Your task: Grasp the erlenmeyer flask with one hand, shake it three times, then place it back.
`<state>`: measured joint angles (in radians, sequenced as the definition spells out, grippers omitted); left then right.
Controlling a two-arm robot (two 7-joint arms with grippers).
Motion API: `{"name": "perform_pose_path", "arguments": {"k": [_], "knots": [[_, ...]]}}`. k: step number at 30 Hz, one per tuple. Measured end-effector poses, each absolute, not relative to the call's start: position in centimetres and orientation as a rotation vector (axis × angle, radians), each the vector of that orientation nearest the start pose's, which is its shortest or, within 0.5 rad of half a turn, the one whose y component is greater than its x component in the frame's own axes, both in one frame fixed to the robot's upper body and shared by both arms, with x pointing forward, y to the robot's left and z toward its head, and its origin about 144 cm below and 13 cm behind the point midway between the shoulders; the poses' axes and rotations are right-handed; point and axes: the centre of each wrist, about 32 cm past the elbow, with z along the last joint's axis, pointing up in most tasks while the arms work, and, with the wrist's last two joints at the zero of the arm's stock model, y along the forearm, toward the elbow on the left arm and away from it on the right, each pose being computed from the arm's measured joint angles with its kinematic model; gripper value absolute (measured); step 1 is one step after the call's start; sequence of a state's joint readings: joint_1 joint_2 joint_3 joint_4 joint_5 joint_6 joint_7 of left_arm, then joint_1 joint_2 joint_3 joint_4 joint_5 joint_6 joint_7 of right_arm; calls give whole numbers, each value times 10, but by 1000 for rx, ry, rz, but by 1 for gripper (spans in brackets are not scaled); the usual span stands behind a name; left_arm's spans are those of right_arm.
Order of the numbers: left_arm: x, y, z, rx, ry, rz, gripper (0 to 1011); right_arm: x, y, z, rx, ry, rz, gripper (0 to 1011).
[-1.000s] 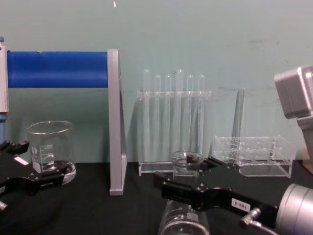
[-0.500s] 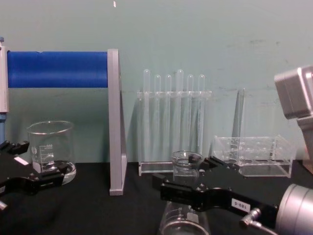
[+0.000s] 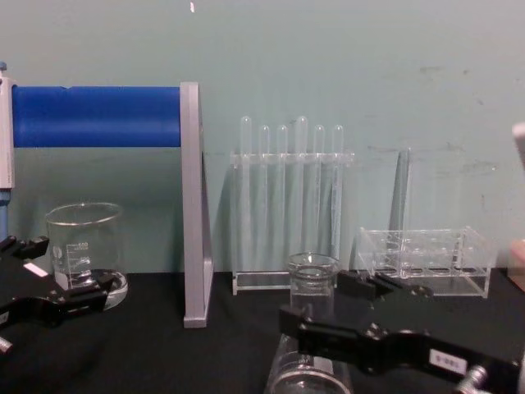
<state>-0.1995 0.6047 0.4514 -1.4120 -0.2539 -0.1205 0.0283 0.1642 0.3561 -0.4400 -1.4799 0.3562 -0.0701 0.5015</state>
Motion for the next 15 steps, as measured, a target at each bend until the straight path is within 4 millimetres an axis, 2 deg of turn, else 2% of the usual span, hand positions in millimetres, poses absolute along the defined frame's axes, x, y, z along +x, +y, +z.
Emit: {"name": "perform_pose_path", "arguments": {"k": [15], "knots": [[489,310,1140,305,-285,1248,1001,454,-247,1145,-69,-4,-728,1003]]}}
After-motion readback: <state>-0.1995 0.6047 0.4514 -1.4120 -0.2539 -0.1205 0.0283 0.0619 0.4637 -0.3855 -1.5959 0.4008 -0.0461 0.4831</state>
